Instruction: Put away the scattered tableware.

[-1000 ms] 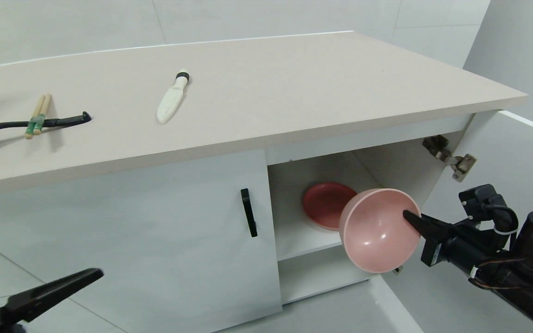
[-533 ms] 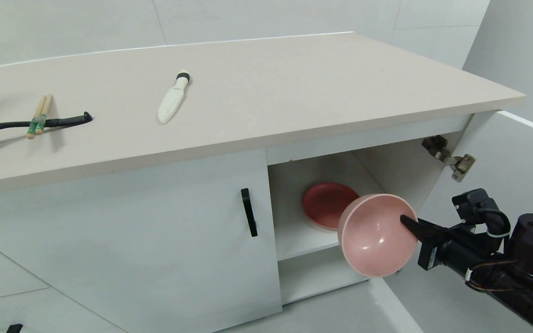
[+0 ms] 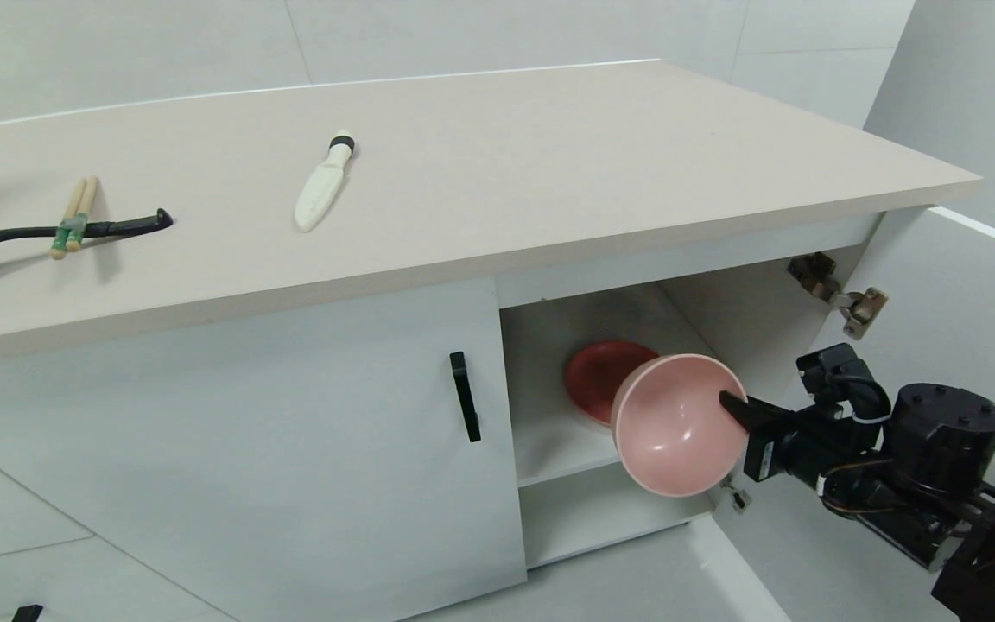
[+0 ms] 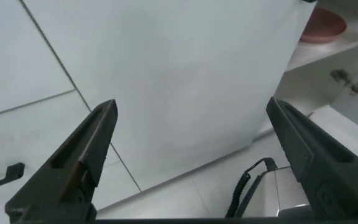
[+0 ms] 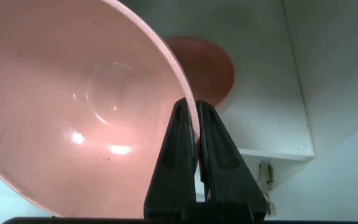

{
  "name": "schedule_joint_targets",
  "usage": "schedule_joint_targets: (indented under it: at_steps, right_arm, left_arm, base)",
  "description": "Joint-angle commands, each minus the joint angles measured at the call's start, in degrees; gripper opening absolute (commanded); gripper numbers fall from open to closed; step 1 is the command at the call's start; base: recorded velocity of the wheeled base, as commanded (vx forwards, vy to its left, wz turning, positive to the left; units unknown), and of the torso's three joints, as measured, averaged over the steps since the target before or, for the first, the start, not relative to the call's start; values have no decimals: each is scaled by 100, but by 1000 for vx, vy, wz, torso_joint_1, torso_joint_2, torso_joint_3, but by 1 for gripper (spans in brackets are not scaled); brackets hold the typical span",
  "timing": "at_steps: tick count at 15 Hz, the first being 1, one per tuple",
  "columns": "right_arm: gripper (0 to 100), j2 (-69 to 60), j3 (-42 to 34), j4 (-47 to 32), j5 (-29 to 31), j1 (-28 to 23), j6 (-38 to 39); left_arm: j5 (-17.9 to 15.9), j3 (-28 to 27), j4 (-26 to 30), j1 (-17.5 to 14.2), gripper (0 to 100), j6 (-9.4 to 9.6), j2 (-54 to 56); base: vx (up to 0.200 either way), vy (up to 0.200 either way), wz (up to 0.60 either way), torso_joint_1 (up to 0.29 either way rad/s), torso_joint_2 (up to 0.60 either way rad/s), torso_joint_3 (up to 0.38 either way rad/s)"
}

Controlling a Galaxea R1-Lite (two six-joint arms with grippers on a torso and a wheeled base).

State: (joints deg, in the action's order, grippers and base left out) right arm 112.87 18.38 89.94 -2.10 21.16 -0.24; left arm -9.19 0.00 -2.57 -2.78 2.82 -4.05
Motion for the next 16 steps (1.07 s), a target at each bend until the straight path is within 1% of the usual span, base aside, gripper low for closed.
schedule_joint_targets:
  at_steps: [1,2,3,4,5,7,14,16]
  right_arm:
    - [0,262,86,6,-1,2,-2]
    - [0,323,86,6,-1,-24,7]
    - [0,349,104,6,-1,-33,-2]
    - [0,385,201,6,-1,-42,7]
    - [0,508,403,6,-1,-68,7]
    - [0,727,614,6,-1,-121,7]
    - [0,1088,702,6,8,-130,24]
    - [0,1097,869,6,-1,-156,24]
  left_arm:
    - [234,0,-15,-3,100,-44,-8]
    - [796,0,-6,-3,100,-53,-8]
    - [989,0,81,-3,100,-44,0]
    - [1060,-9,275,-3,100,-71,0]
    - [1060,-9,275,-3,100,-220,0]
    - [1051,-9,266,-3,100,-405,0]
    - [1051,-9,257,-3,100,-405,0]
    - [1051,0,257,-3,100,-413,0]
  base:
    - [0,0,0,0,0,0]
    - [0,0,0,0,0,0]
    - [0,0,0,0,0,0]
    - [0,0,0,0,0,0]
    - [0,0,0,0,0,0]
    - [0,0,0,0,0,0]
    - [0,0,0,0,0,0]
    - [0,0,0,0,0,0]
